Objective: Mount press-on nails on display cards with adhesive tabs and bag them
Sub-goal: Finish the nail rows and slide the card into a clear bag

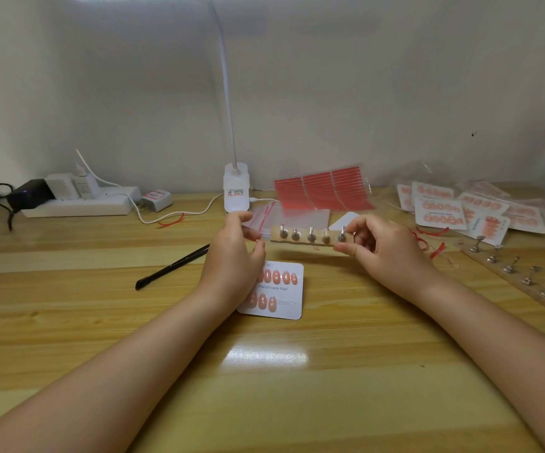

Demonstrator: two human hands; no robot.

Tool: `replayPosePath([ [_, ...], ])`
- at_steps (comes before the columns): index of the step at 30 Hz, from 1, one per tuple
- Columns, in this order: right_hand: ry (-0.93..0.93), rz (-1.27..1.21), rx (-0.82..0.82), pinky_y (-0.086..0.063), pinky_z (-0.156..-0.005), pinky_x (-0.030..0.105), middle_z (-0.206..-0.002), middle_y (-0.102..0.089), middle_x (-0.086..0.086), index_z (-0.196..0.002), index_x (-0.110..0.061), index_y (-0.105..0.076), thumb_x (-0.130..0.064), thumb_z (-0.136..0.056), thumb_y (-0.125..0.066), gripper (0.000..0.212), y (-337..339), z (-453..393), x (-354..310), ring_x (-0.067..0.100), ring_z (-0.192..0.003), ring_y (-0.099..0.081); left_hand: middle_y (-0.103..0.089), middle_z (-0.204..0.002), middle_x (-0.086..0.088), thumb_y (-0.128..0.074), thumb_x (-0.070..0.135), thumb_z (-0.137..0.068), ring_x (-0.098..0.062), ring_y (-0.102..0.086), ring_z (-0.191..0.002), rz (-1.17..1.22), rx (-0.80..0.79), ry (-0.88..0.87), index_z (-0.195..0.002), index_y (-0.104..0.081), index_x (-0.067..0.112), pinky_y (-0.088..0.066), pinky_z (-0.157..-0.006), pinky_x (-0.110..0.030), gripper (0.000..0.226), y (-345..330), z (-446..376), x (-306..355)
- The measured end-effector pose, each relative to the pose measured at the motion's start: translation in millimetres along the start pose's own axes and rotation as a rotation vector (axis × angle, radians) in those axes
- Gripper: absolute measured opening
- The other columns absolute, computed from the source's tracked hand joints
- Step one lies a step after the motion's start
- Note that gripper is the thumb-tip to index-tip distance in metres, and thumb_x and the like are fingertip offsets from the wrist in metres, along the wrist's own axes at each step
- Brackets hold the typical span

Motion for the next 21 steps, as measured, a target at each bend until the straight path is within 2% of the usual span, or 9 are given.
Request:
replayPosePath([
  [4,-0.081,0.022,-0.131,-0.04,-0.063,0.009,-0.071,-0.057,-0.008,-0.098,-0.018,-0.061,-0.029,-0.083,-0.074,0.022,-8.9,0.6,9.1,-0.005,-0.065,-0.051,-0.058,-0.098,0.01,-0.063,0.013,-0.092,-0.004,-0.054,-0.066,0.021,-0.008,-0.001,-0.136,-0.042,0.017,-0.04,-0.057,-0.014,0.049,0.8,1.2,1.5],
  [9,-0.107,0.058,-0.195,-0.038,-0.063,0.006,-0.074,-0.059,-0.009,-0.101,-0.019,-0.064,-0.036,-0.085,-0.07,0.024,-14.0,0.7,10.5,-0.009,-0.07,-0.051,-0.059,-0.1,0.008,-0.063,0.013,-0.093,-0.005,-0.056,-0.067,0.033,-0.018,-0.006,-0.136,-0.042,0.017,-0.044,-0.059,-0.016,0.048,0.5,1.5,3.0],
  [13,-0.148,0.104,-0.199,-0.037,-0.059,0.01,-0.075,-0.061,-0.009,-0.114,-0.017,-0.063,-0.037,-0.084,-0.072,0.037,-15.4,1.4,8.6,-0.002,-0.065,-0.053,-0.06,-0.101,0.007,-0.063,0.012,-0.092,-0.006,-0.056,-0.069,0.041,-0.021,-0.019,-0.135,-0.043,0.016,-0.048,-0.063,-0.021,0.048,0.7,2.6,4.0],
  [15,-0.176,0.084,-0.184,-0.041,-0.061,0.018,-0.075,-0.061,-0.008,-0.118,-0.021,-0.058,-0.038,-0.083,-0.072,0.042,-13.9,3.0,4.6,0.001,-0.064,-0.054,-0.06,-0.102,0.007,-0.062,0.012,-0.093,-0.007,-0.057,-0.065,0.053,-0.013,-0.031,-0.134,-0.044,0.016,-0.049,-0.06,-0.022,0.046,1.9,3.0,5.5],
  [18,-0.149,0.098,-0.053,-0.046,-0.06,0.035,-0.073,-0.055,-0.004,-0.102,-0.023,-0.055,-0.041,-0.081,-0.065,0.029,-4.3,4.9,-11.4,0.009,-0.06,-0.049,-0.061,-0.101,0.008,-0.062,0.012,-0.093,-0.006,-0.057,-0.06,0.106,0.032,-0.059,-0.13,-0.046,0.017,-0.046,-0.054,-0.016,0.04,7.3,2.9,9.7],
  [21,-0.136,-0.051,0.014,-0.045,-0.056,0.034,-0.064,-0.056,-0.001,-0.081,-0.019,-0.059,-0.039,-0.082,-0.063,0.021,0.4,6.2,-36.1,0.011,-0.056,-0.049,-0.06,-0.099,0.012,-0.063,0.012,-0.093,-0.002,-0.056,-0.056,0.201,0.128,-0.087,-0.123,-0.049,0.018,-0.042,-0.049,-0.01,0.034,19.3,-0.1,16.9],
])
Point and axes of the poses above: each hand's wrist, its own z-axis away from the middle knuckle, its own y-axis out of the back of the hand, x = y × z, the point moved 5 cm from there along -z, towards the middle knuckle
